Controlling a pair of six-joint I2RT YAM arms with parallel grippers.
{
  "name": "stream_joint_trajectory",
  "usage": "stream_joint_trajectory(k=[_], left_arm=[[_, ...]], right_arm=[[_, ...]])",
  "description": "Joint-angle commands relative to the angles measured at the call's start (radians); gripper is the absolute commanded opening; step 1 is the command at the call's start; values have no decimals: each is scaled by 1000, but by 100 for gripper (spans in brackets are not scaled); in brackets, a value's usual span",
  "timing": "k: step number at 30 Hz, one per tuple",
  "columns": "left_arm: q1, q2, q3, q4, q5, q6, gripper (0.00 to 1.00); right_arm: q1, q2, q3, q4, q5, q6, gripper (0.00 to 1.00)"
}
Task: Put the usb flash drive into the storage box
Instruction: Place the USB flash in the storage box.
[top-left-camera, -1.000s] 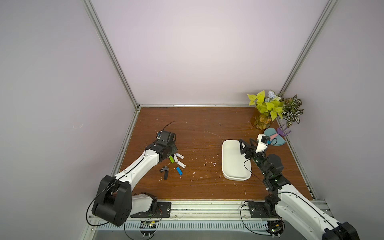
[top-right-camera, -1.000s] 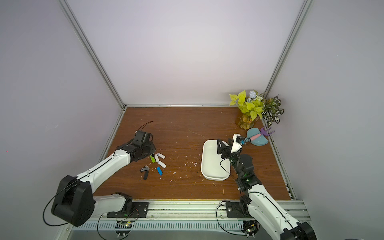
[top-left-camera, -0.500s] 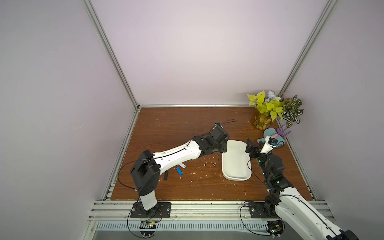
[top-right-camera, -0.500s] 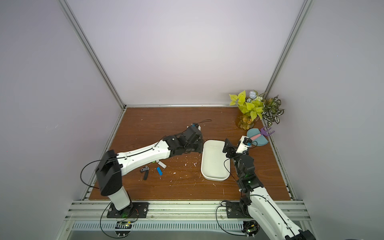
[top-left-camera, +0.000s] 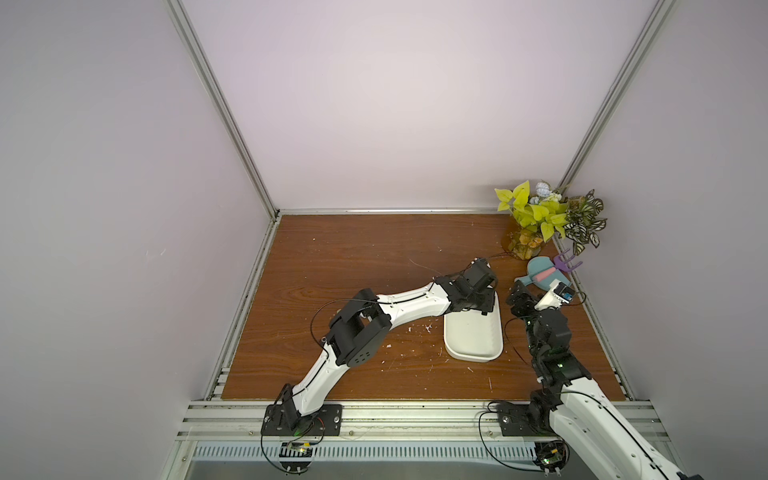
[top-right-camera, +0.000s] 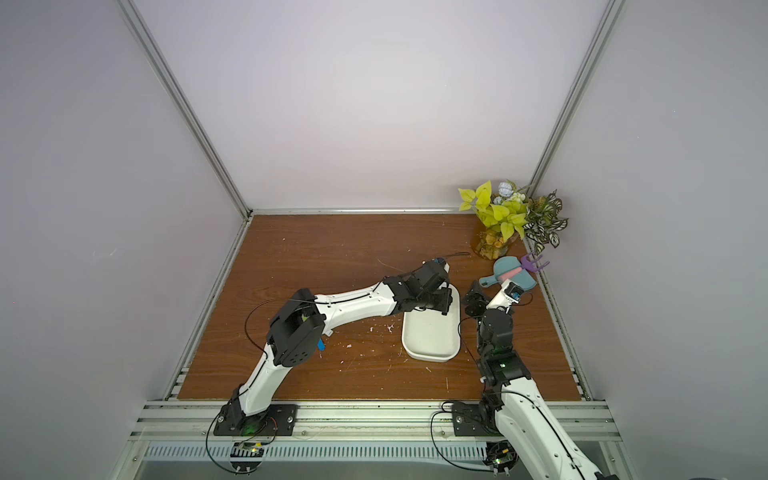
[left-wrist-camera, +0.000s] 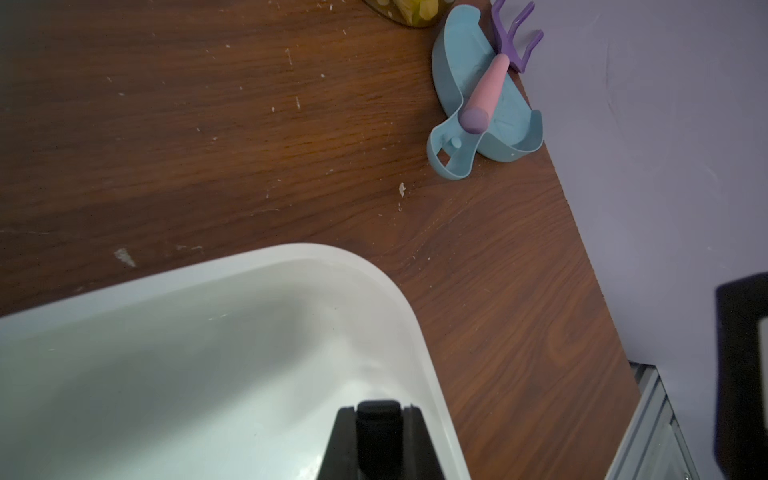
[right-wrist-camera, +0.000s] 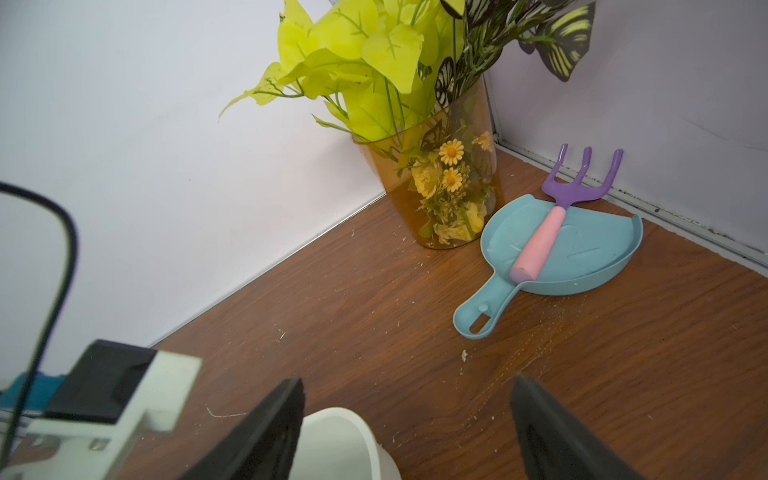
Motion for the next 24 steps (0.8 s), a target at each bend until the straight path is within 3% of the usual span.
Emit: stream_joint_trajectory(k=[1,16,24], left_arm=[[-8,36,38,-12,-14,8,0],[-8,142,115,-9,-127,-77,2],[-8,151,122,-19,-186,-133,17]], right_arm=[[-4,-9,9,16,6,14,84],[-7,-2,6,38,-23,12,84],[-7,4,7,43,-31,14,83]])
